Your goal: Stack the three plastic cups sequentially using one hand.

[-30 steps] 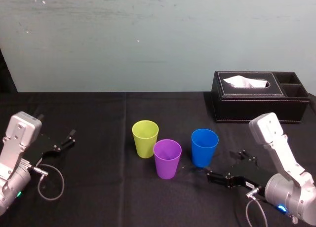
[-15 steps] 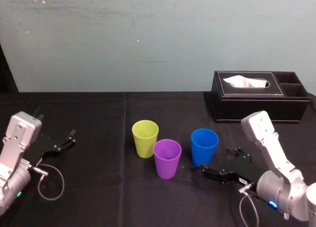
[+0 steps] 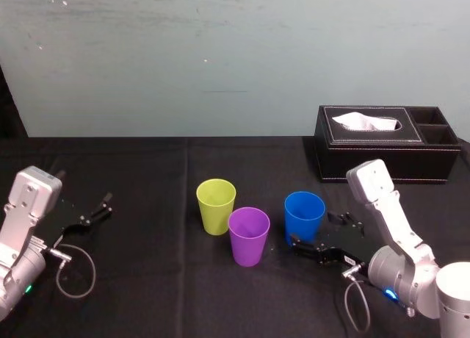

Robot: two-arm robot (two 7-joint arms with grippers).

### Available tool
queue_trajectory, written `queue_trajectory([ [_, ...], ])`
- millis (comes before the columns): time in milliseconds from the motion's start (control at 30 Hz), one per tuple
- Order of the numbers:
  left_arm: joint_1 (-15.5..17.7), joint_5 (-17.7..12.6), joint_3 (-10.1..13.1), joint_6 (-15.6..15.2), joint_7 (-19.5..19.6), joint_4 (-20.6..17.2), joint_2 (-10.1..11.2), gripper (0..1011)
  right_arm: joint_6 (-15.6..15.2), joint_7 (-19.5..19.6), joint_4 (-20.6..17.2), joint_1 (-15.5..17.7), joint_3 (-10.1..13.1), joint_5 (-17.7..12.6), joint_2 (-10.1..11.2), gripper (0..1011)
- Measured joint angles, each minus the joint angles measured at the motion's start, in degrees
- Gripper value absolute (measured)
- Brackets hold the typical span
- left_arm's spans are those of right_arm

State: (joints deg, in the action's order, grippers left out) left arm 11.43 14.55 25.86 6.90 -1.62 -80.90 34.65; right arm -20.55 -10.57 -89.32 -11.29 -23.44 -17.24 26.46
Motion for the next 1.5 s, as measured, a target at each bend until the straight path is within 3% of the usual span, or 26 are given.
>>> queue_trajectory([
  [333,0.0,0.0,0.0,0.0,0.0,0.0,0.0,1000,0.1,0.0,2.5,-1.0,0.3,1.5,-2.2,1003],
  [1500,0.0,0.0,0.0,0.0,0.0,0.0,0.0,1000,0.4,-2.6,6.2,-2.4,2.2,6.1,-6.3,1003],
])
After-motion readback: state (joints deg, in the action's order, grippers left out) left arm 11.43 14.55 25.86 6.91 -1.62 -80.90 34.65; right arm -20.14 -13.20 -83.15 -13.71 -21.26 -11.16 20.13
